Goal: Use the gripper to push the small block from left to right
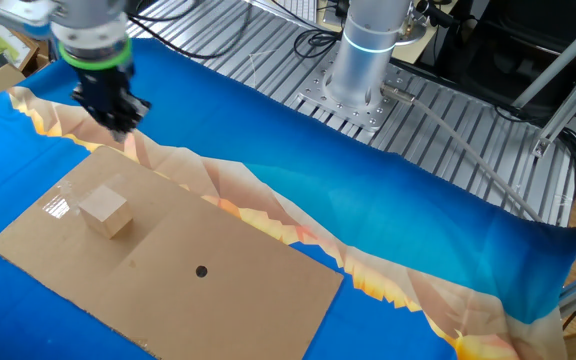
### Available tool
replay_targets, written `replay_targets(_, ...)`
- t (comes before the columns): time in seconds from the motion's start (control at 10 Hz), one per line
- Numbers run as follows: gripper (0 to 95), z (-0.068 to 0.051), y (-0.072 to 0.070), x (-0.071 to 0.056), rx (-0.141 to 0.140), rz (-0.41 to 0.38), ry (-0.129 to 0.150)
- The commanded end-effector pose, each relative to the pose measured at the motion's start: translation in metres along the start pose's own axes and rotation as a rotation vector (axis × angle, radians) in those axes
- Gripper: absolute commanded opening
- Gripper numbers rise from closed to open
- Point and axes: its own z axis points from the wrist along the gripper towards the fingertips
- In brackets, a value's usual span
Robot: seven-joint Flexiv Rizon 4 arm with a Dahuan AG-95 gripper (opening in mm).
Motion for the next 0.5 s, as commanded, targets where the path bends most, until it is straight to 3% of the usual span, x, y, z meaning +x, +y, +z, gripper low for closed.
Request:
replay_targets(0.1, 0.0, -0.006, -0.017, -0.001, -0.001, -0.018, 0.007)
replay_targets(0.5, 0.0, -0.001, -0.027, 0.007, -0.007, 0.005, 0.003)
